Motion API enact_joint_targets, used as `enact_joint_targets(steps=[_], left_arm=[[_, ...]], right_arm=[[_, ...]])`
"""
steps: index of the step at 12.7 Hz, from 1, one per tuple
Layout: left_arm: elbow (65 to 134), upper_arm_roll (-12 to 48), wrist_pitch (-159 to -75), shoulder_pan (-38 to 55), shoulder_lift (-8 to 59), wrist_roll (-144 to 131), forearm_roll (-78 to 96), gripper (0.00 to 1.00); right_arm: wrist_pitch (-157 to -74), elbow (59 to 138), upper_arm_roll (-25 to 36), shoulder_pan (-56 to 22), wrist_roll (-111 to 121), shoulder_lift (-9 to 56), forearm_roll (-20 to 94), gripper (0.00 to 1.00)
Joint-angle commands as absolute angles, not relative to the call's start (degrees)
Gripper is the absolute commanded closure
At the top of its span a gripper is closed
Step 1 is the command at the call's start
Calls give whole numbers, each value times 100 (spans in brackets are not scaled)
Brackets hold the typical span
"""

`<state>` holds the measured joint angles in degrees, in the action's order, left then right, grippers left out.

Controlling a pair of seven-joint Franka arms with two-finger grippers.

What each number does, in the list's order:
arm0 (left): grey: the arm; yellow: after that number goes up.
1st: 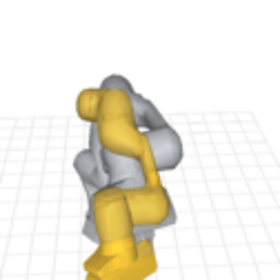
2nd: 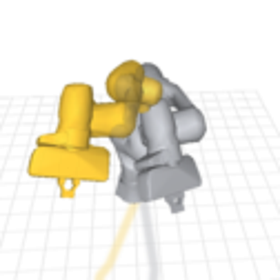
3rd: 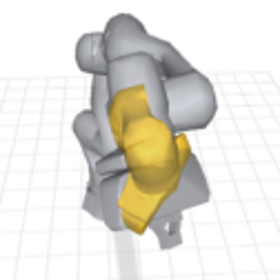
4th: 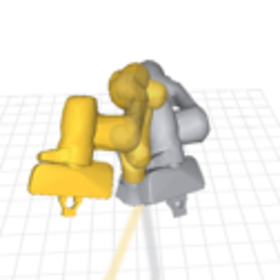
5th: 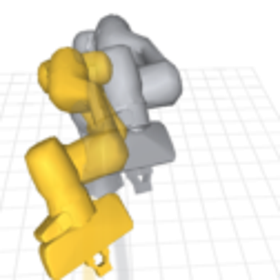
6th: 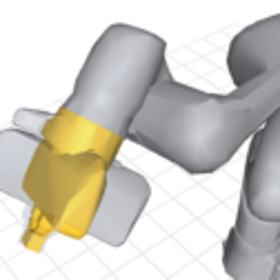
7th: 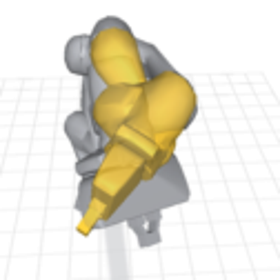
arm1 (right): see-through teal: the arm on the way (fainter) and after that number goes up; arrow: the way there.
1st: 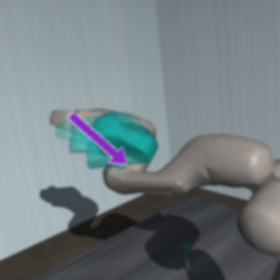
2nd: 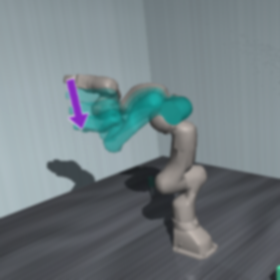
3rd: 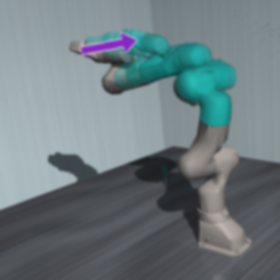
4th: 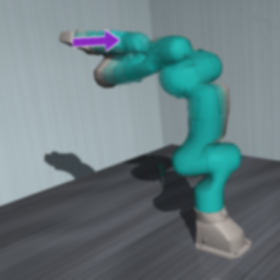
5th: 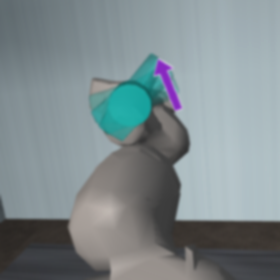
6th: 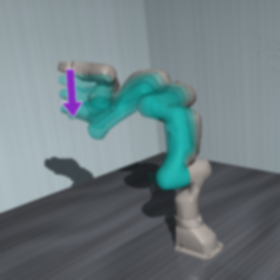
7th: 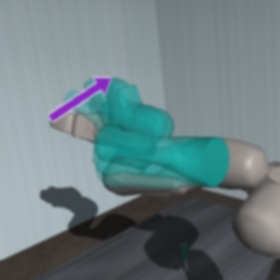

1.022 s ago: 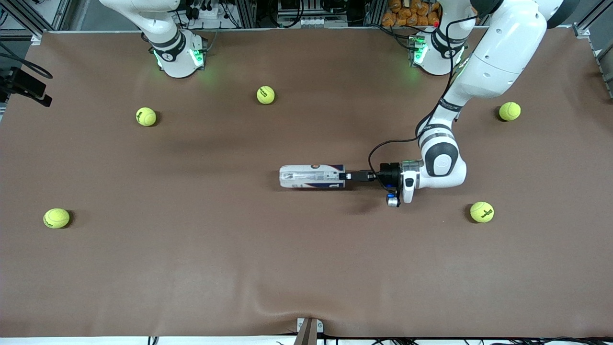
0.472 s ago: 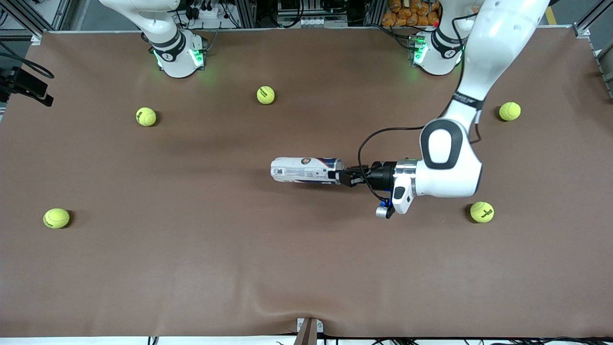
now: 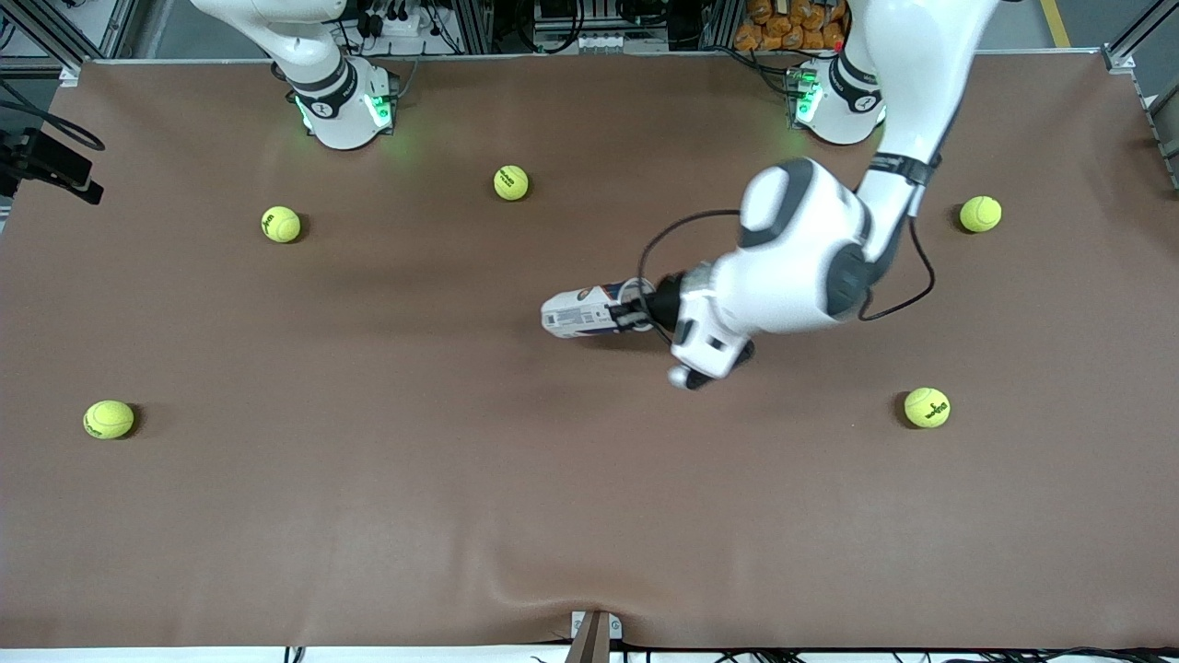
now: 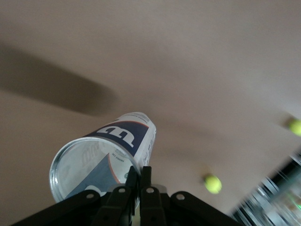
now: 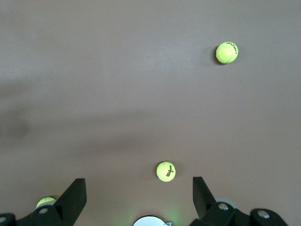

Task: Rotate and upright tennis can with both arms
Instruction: 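Rotate the can upright with the left gripper and set it down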

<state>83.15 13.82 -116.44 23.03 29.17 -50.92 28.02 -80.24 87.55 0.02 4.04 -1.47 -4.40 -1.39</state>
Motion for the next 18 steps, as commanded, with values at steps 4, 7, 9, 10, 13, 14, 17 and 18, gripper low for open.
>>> enact_joint_targets(steps=[4, 7, 9, 10, 13, 14, 17, 18], left_arm=[[7683, 1266, -11260, 3531, 3180, -7116, 94, 100], [7515, 1213, -10741, 4050, 3401, -7409, -711, 100], [7515, 1012, -10740, 4384, 3506, -7855, -729, 100], [7515, 906, -10749, 4421, 3481, -7910, -695, 100], [7523, 888, -10793, 4412, 3533, -7866, -703, 100], [7523, 888, -10793, 4403, 3577, -7849, -703, 100], [7532, 888, -10837, 4395, 3603, -7831, -686, 100], [7541, 888, -10889, 4395, 3647, -7831, -686, 100]], right_arm=[[-8007, 8701, -44, 475, -149, -448, -97, 0], [-7998, 8701, -44, 475, -149, -448, -97, 0], [-7981, 8657, -44, 483, -149, -448, -88, 0], [-7972, 8657, -44, 475, -149, -448, -88, 0], [-7972, 8657, -35, 492, -149, -448, -97, 0], [-7972, 8657, -35, 492, -149, -448, -97, 0], [-7963, 8605, -44, 475, -149, -457, -88, 0], [-7963, 8561, -53, 475, -149, -457, -88, 0]])
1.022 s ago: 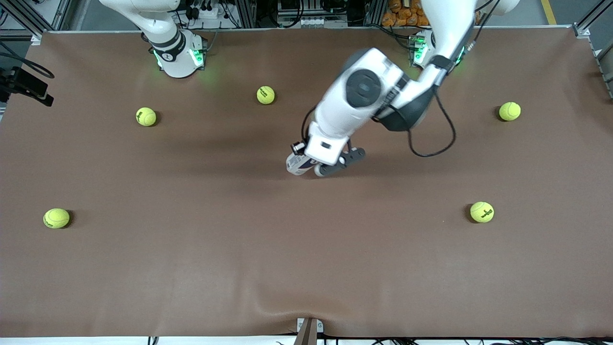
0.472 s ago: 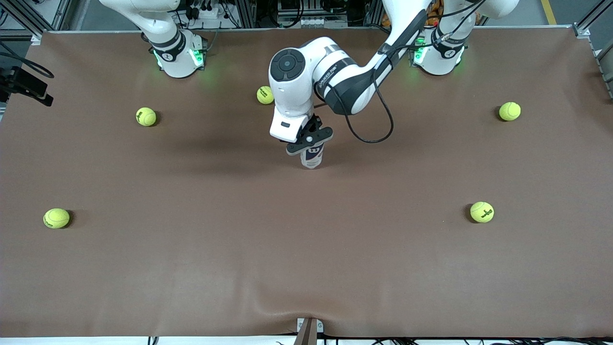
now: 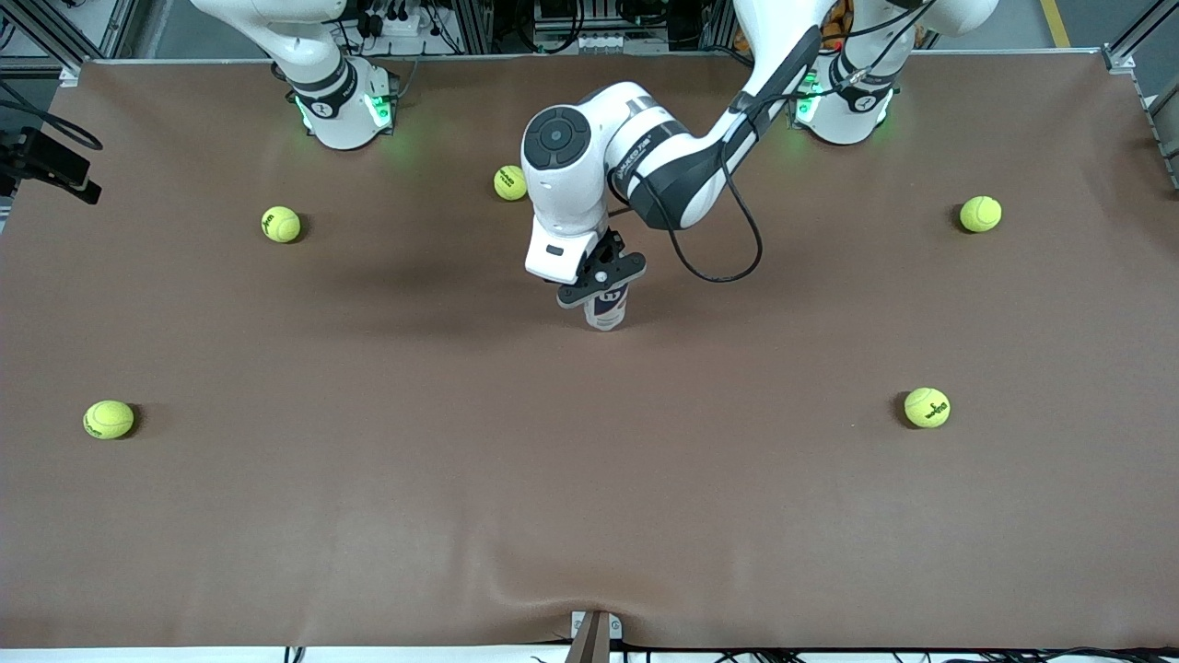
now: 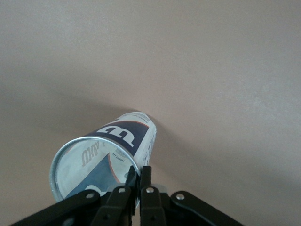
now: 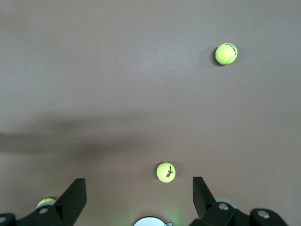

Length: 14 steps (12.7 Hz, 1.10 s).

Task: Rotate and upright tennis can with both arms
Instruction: 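Rotate the can upright with the left gripper and set it down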

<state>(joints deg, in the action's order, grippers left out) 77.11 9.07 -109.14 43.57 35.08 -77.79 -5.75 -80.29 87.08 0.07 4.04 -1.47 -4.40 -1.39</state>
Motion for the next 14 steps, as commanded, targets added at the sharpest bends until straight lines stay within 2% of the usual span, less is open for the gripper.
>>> enact_joint_targets(steps=[1, 3, 4, 7, 9, 11, 13, 14], left_arm=[[7541, 888, -10907, 4395, 3665, -7822, -694, 100], [7541, 888, -10942, 4360, 3656, -7814, -686, 78], [7541, 888, -10934, 4342, 3648, -7770, -686, 74], [7541, 888, -10934, 4342, 3621, -7761, -677, 70], [7541, 896, -10916, 4333, 3560, -7778, -650, 45], [7532, 931, -10881, 4307, 3463, -7796, -624, 14], [7532, 897, -10846, 4228, 3200, -7796, -239, 0], [7532, 923, -10837, 4088, 3156, -7787, -150, 0]], right_arm=[[-7963, 8561, -53, 475, -149, -457, -88, 0], [-7954, 8561, -61, 466, -141, -457, -88, 0], [-7945, 8561, -70, 457, -141, -457, -70, 0], [-7910, 8561, -18, 545, -123, -448, 439, 0], [-7910, 8613, -26, 510, -123, -448, 370, 0], [-7901, 8622, -26, 483, -106, -422, 212, 0], [-7823, 8622, -53, 449, -88, -422, 176, 0], [-7805, 8631, -61, 413, -79, -413, 115, 0]])
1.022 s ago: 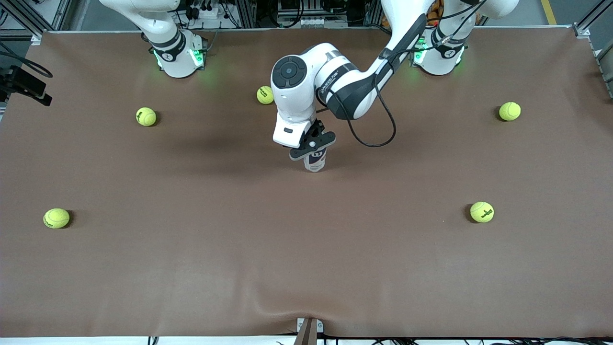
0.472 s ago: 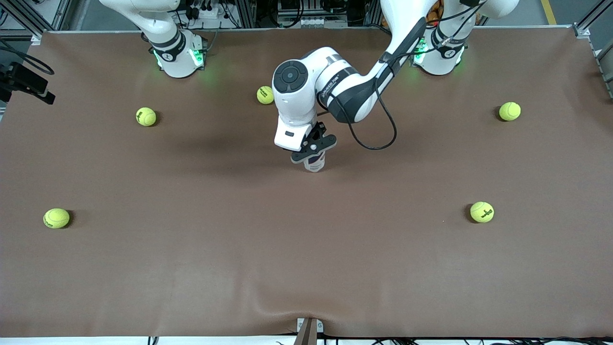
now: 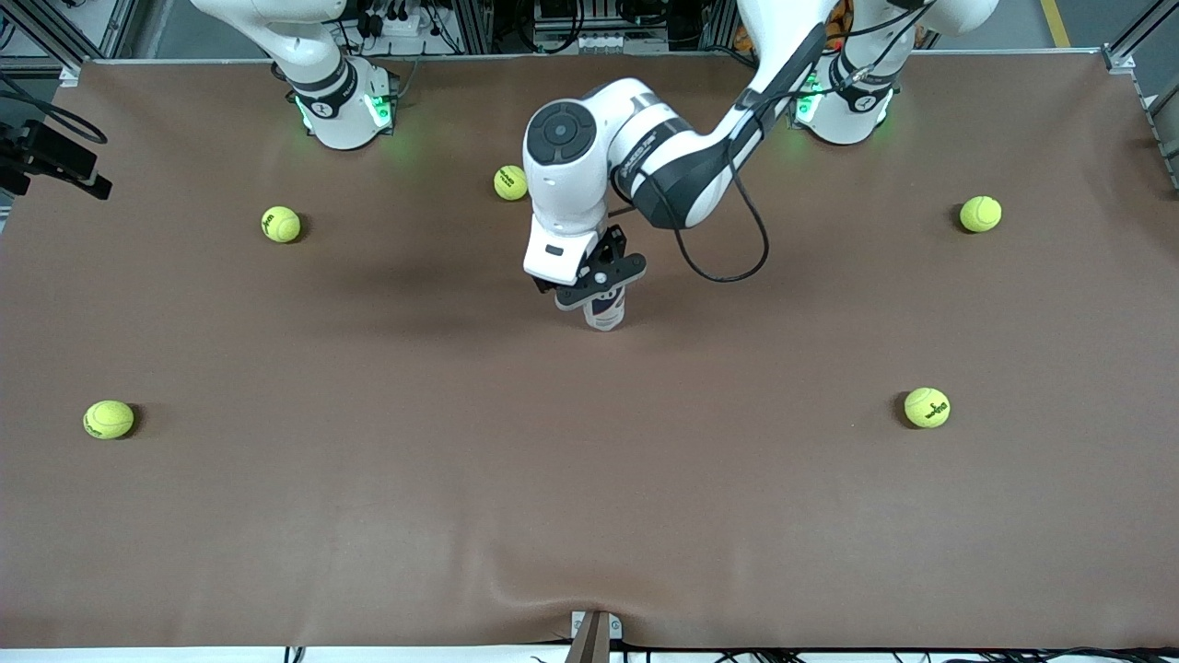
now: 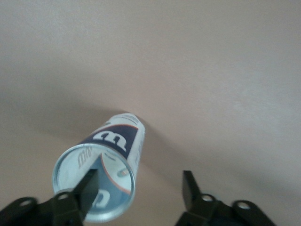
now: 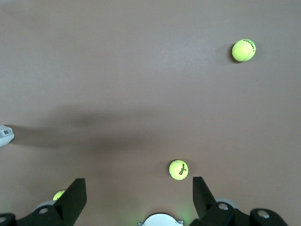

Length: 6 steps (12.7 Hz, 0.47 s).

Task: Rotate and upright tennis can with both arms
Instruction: 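Rotate the can upright with the left gripper and set it down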

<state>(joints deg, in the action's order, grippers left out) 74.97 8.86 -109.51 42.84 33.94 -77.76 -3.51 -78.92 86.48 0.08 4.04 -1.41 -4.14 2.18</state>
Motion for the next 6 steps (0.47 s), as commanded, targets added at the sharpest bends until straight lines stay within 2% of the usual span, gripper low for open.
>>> enact_joint_targets(steps=[1, 4, 6], left_arm=[[7532, 932, -10802, 3983, 3068, -7787, -71, 0], [7532, 932, -10784, 3536, 2778, -7613, -53, 0], [7532, 923, -10452, 3201, 2611, -6781, -79, 0]], right_arm=[[-7805, 8631, -62, 352, -88, -413, 45, 0], [-7761, 8631, -62, 343, -114, -413, 26, 0], [-7752, 8631, -62, 360, -106, -422, 26, 0]])
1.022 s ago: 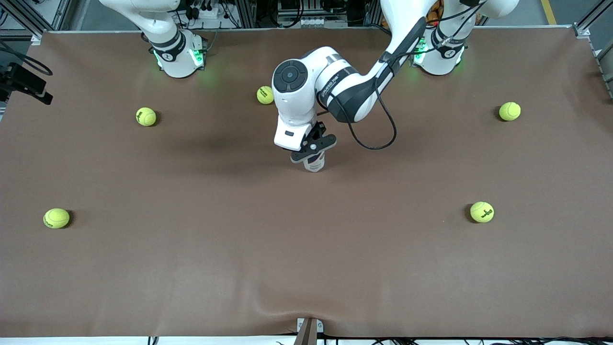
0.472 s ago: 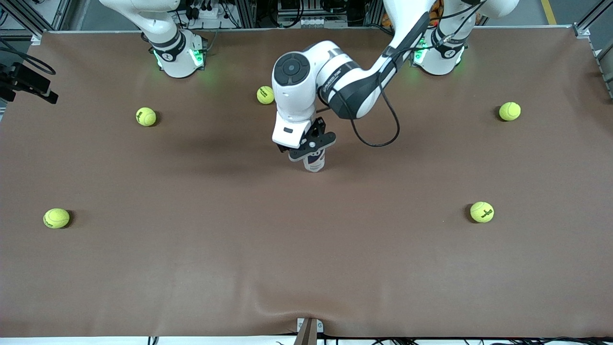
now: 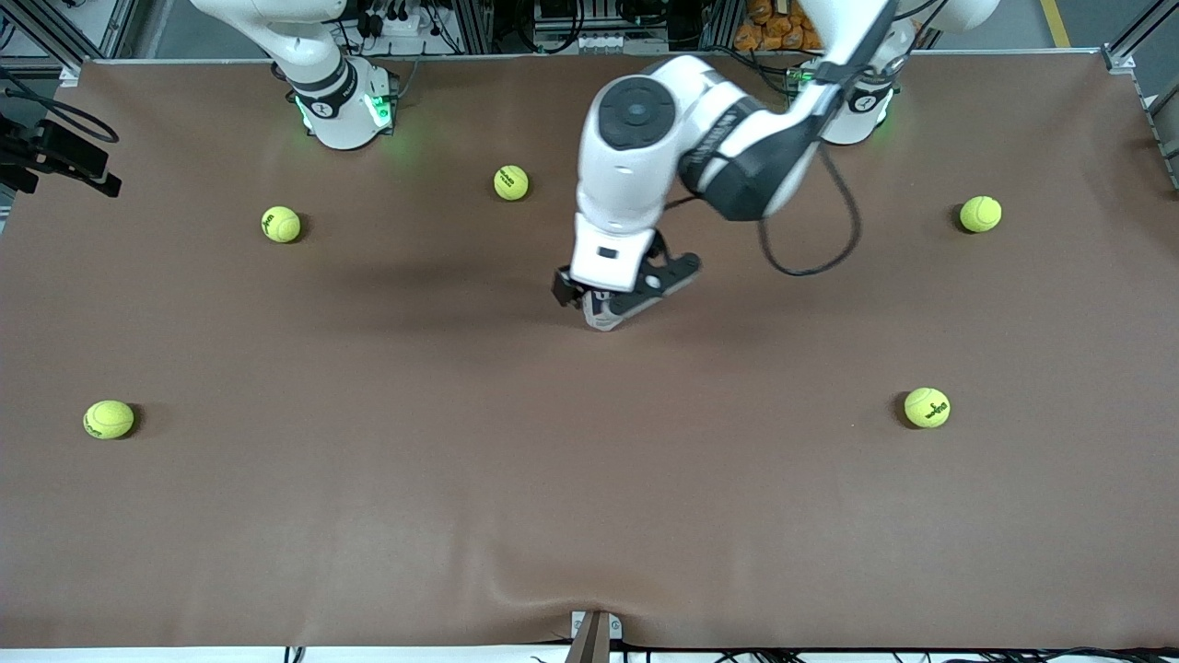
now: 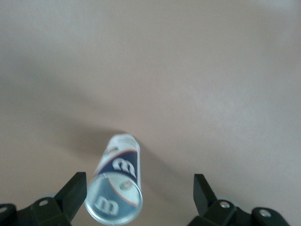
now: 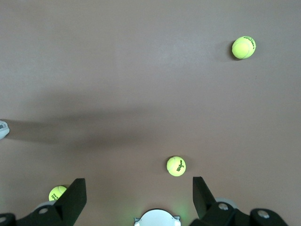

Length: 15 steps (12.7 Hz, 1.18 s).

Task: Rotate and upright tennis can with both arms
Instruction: 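Rotate the can upright with the left gripper and set it down, then open the left gripper and withdraw it from the upright can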

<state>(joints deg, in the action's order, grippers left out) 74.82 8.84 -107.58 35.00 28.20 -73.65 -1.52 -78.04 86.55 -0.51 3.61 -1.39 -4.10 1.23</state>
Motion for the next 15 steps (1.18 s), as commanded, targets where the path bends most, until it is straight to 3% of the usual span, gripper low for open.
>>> enact_joint_targets(steps=[1, 15], left_arm=[[7532, 897, -10398, 3043, 2489, -6333, -97, 0], [7602, 1037, -9695, 309, 1978, -1066, -97, 0]], right_arm=[[-7752, 8622, -53, 378, -88, -413, 26, 0], [-7761, 8613, -35, 396, -88, -413, 18, 0]])
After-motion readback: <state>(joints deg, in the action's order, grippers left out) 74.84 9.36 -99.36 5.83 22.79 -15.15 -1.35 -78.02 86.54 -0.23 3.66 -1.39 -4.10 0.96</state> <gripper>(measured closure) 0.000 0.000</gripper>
